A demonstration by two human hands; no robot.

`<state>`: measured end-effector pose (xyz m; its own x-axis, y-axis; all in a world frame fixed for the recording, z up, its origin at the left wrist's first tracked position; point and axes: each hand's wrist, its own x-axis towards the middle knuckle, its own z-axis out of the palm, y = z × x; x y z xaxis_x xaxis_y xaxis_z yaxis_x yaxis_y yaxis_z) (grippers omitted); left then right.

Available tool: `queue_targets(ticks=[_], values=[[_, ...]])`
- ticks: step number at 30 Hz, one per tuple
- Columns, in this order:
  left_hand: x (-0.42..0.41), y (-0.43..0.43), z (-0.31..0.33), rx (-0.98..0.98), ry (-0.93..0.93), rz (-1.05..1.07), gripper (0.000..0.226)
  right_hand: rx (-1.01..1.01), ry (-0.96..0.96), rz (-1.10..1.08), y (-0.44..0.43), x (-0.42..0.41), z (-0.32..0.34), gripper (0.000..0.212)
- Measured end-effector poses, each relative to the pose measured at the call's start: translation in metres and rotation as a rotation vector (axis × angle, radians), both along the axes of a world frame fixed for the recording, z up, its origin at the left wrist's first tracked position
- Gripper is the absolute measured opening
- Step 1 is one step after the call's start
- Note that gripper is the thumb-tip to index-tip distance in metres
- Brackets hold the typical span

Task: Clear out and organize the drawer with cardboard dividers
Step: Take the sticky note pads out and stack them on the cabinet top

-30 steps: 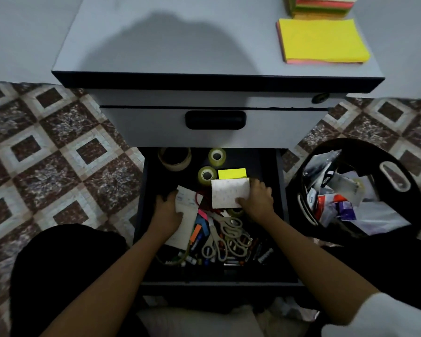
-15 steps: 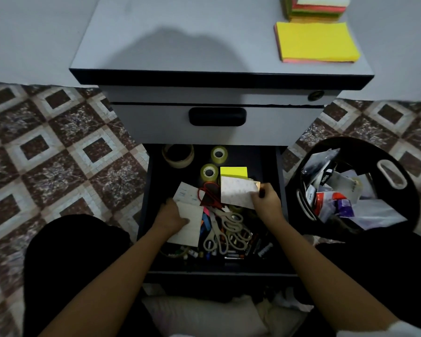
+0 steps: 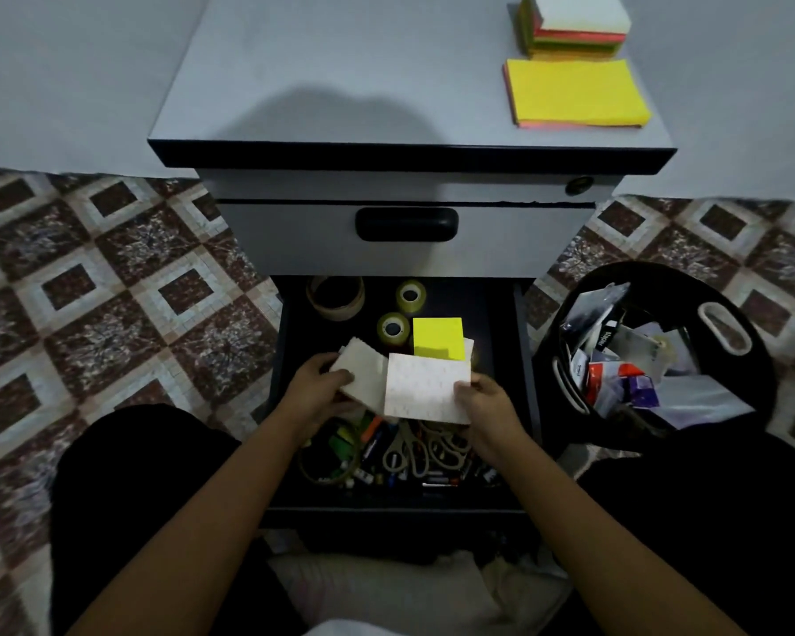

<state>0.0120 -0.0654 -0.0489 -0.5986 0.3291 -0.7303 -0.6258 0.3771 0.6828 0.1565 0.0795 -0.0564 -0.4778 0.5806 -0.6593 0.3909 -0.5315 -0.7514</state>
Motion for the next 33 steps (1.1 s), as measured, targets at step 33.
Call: queue_targets(ticks=[33], values=[[0.012,-0.004,-0.055,-0.792,0.598,-0.717,0.077,0.319,-0.224,0.275,-0.005,0.018,-0.019,0.035]])
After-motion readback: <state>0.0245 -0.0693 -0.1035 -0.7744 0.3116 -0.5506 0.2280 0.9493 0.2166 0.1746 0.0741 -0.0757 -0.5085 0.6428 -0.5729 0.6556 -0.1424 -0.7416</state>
